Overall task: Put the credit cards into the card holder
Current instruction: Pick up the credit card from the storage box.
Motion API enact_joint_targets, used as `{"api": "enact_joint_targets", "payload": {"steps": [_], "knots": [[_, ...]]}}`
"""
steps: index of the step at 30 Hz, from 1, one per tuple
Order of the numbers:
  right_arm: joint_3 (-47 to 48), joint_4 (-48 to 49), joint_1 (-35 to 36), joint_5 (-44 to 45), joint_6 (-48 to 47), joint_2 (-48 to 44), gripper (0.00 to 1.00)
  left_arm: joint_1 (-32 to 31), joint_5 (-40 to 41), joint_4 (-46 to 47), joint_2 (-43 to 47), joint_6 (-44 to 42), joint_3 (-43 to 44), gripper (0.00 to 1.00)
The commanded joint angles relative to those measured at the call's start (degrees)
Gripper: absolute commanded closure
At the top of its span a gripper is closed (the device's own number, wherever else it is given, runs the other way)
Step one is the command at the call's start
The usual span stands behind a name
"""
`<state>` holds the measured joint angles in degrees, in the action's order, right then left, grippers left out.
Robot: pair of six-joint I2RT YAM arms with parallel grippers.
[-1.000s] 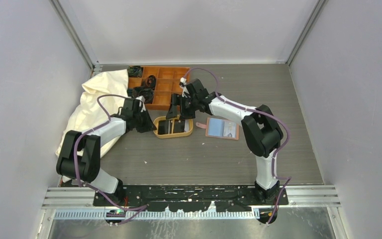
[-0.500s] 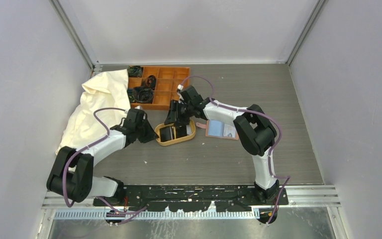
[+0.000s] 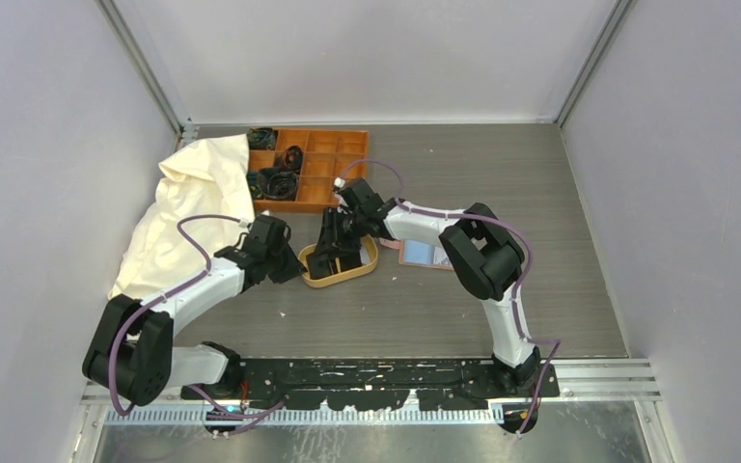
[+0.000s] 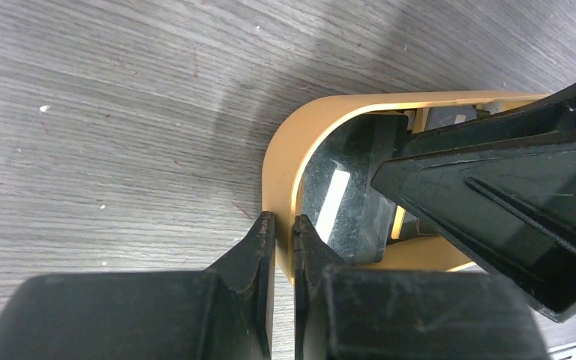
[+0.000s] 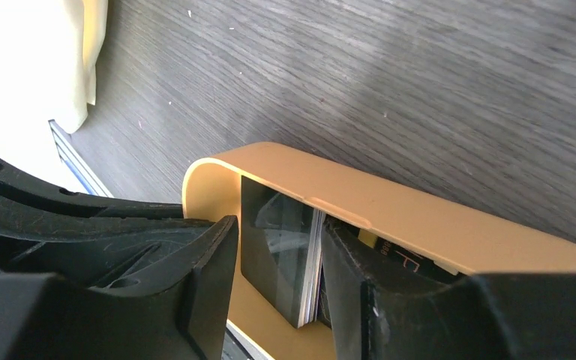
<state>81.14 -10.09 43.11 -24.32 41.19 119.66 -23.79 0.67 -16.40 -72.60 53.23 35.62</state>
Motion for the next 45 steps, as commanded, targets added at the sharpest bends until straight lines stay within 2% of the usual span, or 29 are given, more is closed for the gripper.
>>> {"api": "enact_joint_targets", "payload": {"steps": [1, 11, 15, 19, 28, 36, 41, 45], "knots": [[1.13, 2.98, 0.78, -4.47, 1.98, 0.54, 0.5, -0.85, 0.9, 5.69, 2.46, 2.49, 1.56, 1.0], [-0.57, 11.52, 0.57, -14.03, 6.8, -1.83, 0.57, -1.33, 2.21, 5.02, 0.84, 1.46, 1.74, 1.0], [-0.17, 9.47, 0.57, -12.78, 4.96, -2.16, 0.58, -1.35, 2.67, 4.89, 0.3, 0.98, 1.86, 1.0], [3.91, -1.03, 1.08, -8.74, -0.87, 0.18, 0.61, -1.37, 2.72, 4.57, 0.12, 0.46, 2.22, 1.0], [2.82, 4.44, 1.36, -17.05, 4.09, 2.0, 0.61, -1.35, 2.15, 4.76, -0.7, -0.04, 2.61, 1.0], [4.51, 0.04, 1.84, -14.79, 0.64, 3.62, 0.54, -1.34, 2.06, 4.71, -0.9, -0.31, 2.71, 1.0], [7.29, -7.66, 1.98, -6.58, -5.45, 3.76, 0.49, -1.31, 1.81, 4.57, -0.85, -0.49, 2.86, 1.0], [6.79, -5.45, 1.33, -9.84, -4.72, 4.09, 0.47, -1.34, 1.62, 4.29, -0.76, -0.92, 3.01, 1.0]]}}
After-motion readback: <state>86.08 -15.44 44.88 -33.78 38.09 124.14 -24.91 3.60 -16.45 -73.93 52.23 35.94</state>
